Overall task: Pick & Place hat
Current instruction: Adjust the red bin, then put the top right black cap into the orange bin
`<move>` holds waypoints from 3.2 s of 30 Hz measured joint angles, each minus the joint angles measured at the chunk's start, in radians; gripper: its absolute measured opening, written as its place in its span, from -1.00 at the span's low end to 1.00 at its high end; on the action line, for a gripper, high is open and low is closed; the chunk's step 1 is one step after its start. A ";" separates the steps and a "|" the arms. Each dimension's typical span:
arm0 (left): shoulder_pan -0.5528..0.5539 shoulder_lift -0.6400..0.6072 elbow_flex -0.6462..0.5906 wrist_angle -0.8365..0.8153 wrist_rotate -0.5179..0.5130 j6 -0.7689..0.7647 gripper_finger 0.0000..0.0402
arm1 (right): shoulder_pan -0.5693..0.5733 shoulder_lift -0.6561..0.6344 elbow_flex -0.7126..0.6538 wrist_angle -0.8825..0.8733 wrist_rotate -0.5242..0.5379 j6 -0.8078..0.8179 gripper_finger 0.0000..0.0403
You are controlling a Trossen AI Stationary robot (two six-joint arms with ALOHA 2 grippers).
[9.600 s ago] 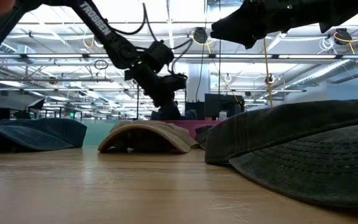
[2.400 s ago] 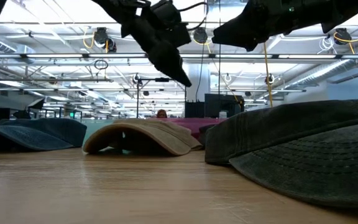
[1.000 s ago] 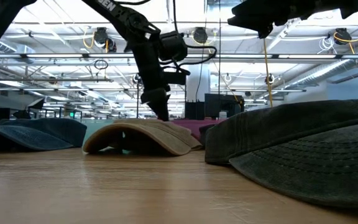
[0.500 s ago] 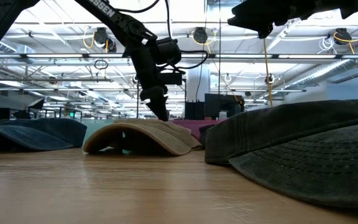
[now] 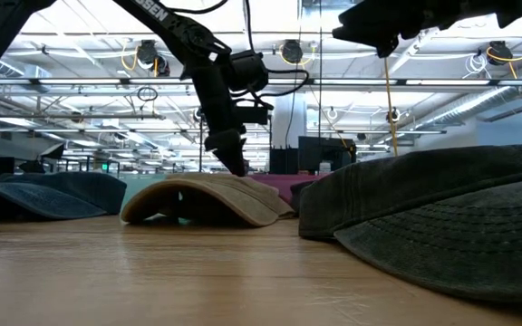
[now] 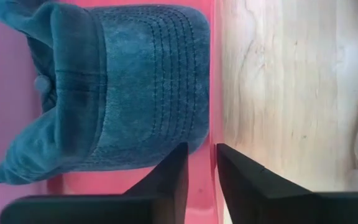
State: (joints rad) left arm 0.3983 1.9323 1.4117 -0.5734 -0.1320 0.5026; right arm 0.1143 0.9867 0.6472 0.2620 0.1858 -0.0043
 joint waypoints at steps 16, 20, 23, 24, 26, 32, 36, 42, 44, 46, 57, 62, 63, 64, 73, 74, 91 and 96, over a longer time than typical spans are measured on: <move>-0.027 -0.290 0.000 -0.006 0.009 -0.025 -0.32 | 0.000 0.000 0.000 -0.014 -0.003 0.023 -0.30; -0.037 -0.366 0.000 -0.044 0.059 -0.143 -0.32 | 0.001 0.000 0.000 -0.015 -0.003 0.028 -0.30; -0.062 -0.412 -0.009 -0.044 0.166 -0.278 -0.32 | 0.001 0.003 0.000 -0.040 0.015 0.092 -0.30; -0.075 -0.428 -0.029 -0.014 0.208 -0.334 -0.32 | 0.001 0.012 0.000 -0.046 0.036 0.115 -0.30; -0.122 -0.448 -0.094 0.127 0.246 -0.407 -0.32 | 0.001 0.028 0.000 -0.077 0.079 0.151 -0.30; -0.226 -0.462 -0.330 0.563 0.259 -0.396 -0.32 | -0.010 0.081 0.000 -0.090 0.075 0.180 -0.30; -0.221 -0.508 -0.429 0.705 0.263 -0.401 -0.32 | -0.010 0.118 -0.001 -0.097 0.019 0.183 -0.30; -0.188 -0.634 -0.481 0.749 0.263 -0.441 -0.32 | -0.017 0.176 0.000 -0.103 -0.058 0.210 -0.30; -0.191 -0.674 -0.516 0.727 0.276 -0.441 -0.32 | -0.017 0.184 -0.001 -0.100 -0.057 0.205 -0.30; -0.199 -0.687 -0.537 0.758 0.290 -0.440 -0.32 | -0.023 0.187 0.000 -0.091 -0.056 0.197 -0.30; -0.195 -0.688 -0.575 0.774 0.213 -0.380 -0.32 | -0.048 0.186 0.000 0.008 -0.022 0.101 -0.30; -0.192 -0.689 -0.574 0.833 0.151 -0.262 -0.32 | -0.060 0.186 0.000 0.028 0.144 0.034 -0.30; -0.188 -0.689 -0.574 0.835 0.153 -0.250 -0.32 | -0.067 0.185 0.000 0.022 0.154 0.038 -0.30; -0.180 -0.690 -0.574 0.836 0.162 -0.249 -0.32 | -0.075 0.186 0.000 0.008 0.149 0.050 -0.30; -0.017 -0.689 -0.574 0.899 0.301 -0.278 -0.32 | -0.192 0.183 0.000 0.016 -0.039 0.013 -0.30; 0.002 -0.689 -0.574 0.911 0.336 -0.290 -0.32 | -0.211 0.182 0.000 0.018 -0.052 0.003 -0.30; 0.051 -0.747 -0.573 0.774 0.578 -0.413 -0.32 | -0.159 0.182 0.000 -0.393 -0.215 0.200 -0.18; 0.077 -0.793 -0.572 0.803 0.577 -0.334 -0.32 | -0.152 0.195 0.001 -0.425 -0.215 0.208 0.00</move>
State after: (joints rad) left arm 0.4752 1.1393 0.8394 0.2298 0.4446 0.1689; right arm -0.0373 1.1812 0.6479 -0.1628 -0.0296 0.2040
